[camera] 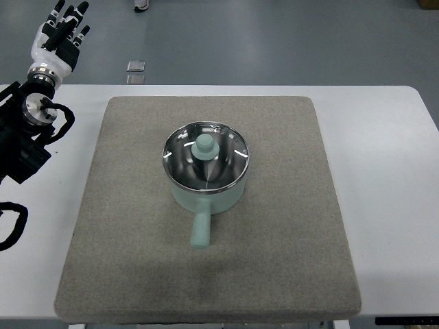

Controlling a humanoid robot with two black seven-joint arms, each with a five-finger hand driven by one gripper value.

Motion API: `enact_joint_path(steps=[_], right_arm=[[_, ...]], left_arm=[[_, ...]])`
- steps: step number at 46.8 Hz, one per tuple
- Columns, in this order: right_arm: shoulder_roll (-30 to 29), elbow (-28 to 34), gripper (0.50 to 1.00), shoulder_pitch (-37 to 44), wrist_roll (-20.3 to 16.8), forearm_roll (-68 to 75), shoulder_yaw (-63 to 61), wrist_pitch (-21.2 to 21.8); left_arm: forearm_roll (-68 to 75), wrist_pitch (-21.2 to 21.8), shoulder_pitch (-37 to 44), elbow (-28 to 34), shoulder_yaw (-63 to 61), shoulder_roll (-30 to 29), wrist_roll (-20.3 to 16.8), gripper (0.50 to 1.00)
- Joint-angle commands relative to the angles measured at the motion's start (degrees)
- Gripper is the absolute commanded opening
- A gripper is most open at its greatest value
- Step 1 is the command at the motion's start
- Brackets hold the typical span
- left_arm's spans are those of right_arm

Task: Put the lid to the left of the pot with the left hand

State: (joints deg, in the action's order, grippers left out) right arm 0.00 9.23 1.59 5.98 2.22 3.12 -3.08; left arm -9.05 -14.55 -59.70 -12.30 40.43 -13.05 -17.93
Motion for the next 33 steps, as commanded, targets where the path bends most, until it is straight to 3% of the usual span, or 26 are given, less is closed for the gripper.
enact_joint_path(steps=[1,33], right_arm=[[0.00,0.00,0.924,0.08,0.00,-0.03,-0.05,0.00],[0.00,0.00,0.921,0.08,0.00,-0.03,0.04,0.00]], left_arm=[[-0.09,0.05,-0.50,0.00,0.09,0.04,0.00,0.994],[0.18,0.57,-0.60,0.09,-0.08,-0.23,0.00,0.994]])
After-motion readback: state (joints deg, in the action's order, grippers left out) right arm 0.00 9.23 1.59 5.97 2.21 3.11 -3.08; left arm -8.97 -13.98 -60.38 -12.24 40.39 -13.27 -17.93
